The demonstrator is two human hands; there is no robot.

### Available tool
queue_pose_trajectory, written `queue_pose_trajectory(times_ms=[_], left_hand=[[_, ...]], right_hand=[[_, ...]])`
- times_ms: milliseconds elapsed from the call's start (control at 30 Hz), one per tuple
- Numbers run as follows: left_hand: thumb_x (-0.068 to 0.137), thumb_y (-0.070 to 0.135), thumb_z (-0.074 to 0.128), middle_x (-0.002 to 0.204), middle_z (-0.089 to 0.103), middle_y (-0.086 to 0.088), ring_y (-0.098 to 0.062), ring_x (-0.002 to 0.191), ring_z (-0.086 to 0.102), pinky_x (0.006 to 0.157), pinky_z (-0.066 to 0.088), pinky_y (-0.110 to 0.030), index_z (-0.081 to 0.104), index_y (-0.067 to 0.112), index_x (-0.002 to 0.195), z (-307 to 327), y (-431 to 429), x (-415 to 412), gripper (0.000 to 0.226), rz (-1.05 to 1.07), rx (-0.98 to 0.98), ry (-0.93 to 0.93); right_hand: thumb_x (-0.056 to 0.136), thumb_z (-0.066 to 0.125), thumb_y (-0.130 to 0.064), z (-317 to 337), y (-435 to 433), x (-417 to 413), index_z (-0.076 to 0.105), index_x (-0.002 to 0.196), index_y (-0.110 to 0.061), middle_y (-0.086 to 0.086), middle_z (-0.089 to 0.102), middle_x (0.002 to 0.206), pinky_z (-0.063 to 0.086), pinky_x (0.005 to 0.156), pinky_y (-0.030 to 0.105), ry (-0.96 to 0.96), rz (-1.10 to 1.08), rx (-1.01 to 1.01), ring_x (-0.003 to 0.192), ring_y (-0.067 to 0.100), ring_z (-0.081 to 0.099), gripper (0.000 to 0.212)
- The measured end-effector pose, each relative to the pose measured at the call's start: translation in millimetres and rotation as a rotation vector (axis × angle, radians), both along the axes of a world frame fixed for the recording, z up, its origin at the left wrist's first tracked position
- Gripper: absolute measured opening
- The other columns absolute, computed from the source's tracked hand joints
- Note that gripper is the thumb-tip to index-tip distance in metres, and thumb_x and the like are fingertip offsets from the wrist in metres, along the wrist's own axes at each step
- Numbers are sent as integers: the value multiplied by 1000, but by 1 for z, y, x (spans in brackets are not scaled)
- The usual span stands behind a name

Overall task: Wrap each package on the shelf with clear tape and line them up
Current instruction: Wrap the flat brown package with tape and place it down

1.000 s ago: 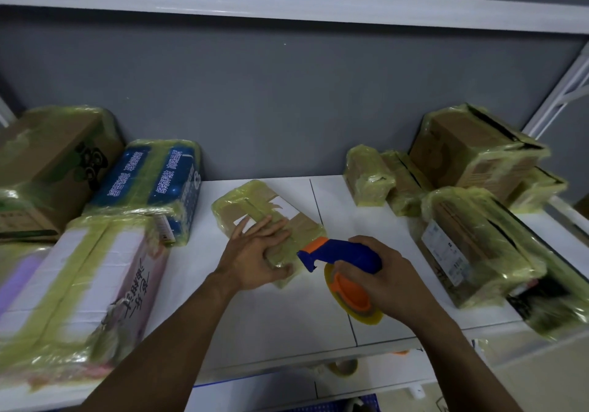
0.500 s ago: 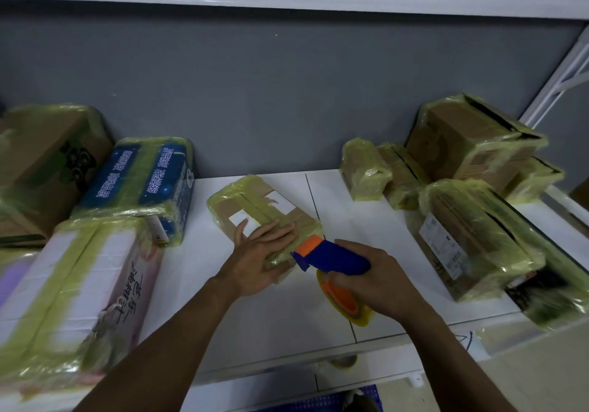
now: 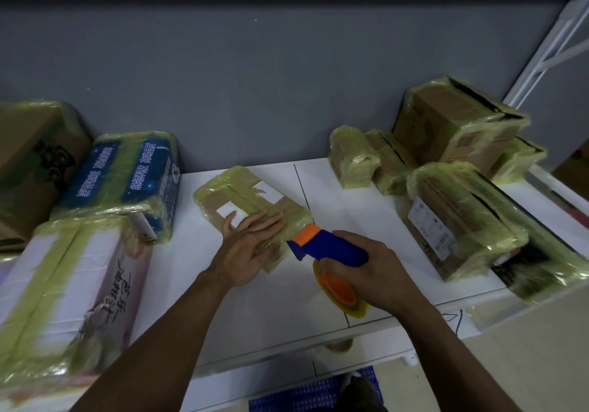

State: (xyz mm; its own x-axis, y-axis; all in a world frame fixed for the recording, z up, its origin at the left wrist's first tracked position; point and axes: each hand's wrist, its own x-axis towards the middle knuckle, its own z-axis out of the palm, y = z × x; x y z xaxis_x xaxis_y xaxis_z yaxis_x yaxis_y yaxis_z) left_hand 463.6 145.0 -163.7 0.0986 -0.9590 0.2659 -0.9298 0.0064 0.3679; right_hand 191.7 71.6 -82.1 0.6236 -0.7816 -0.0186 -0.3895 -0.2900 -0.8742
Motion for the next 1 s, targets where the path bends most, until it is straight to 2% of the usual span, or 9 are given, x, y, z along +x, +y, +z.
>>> queue_pose_trajectory(times_ms=[233,433,533,600,667,733,800,900,1000], left_hand=[[101,65,23,158,19,36,2,150,10,119,-13,-46,35,47,153,-3,-3,3,56,15,2,-15],[101,41,51,153,29,37,2,149,15,116,-21,-51,45,46,148,0,-3,-4,48,75,-17,93],[93,57,46,148,35,38,1,149,19,117,-23,-49,52,46,142,2,-6,-9,51,120,-28,136],[80,84,44,140,38,43,9,146,18,119,-19,-34,57,47,137,4,-11,-20,69,212,-41,246],[63,99,48,136,40,45,10,146,17,119,-11,-28,57,47,136,4,-17,-33,90,313,-58,324],[64,93,56,140,45,39,2,149,18,122,-8,-47,56,45,138,1,-22,-41,88,358,-65,249],[75,80,61,144,48,31,-7,152,20,120,-10,-56,57,41,140,-2,-23,-44,76,363,-73,188],[86,63,67,143,52,27,-13,151,27,121,-14,-49,58,40,138,0,-25,-45,58,383,-73,182],[92,55,65,142,54,25,-15,150,31,118,-23,-42,60,40,138,3,-26,-47,49,397,-60,115]], right_hand=[[81,81,-51,1,-2,-29,55,99,-81,-39,68,103,53,78,14,67,19,43,96,-12,65,43],[77,80,-57,2,-1,-38,56,99,-80,-38,69,103,52,75,10,104,23,33,97,-11,66,40],[82,81,-51,0,-1,-34,50,94,-86,-47,63,97,48,66,2,150,35,-2,93,-18,62,49],[81,81,-52,-4,-1,-30,48,91,-87,-48,62,92,46,64,1,179,33,-14,91,-20,60,50],[79,82,-54,-8,-1,-26,51,89,-84,-44,64,88,47,65,3,196,19,-19,89,-20,61,44],[79,80,-55,-12,-1,-23,53,89,-81,-43,65,88,48,69,6,211,22,-32,89,-19,61,39],[78,77,-58,-16,-1,-17,57,97,-75,-38,67,89,48,71,8,219,23,-33,88,-18,62,32],[73,72,-64,-25,-3,-5,66,116,-50,-24,71,94,51,74,15,222,19,-33,85,-7,67,46],[68,65,-69,-32,-5,11,66,109,-40,-16,71,87,49,69,19,248,19,-67,78,1,68,50]])
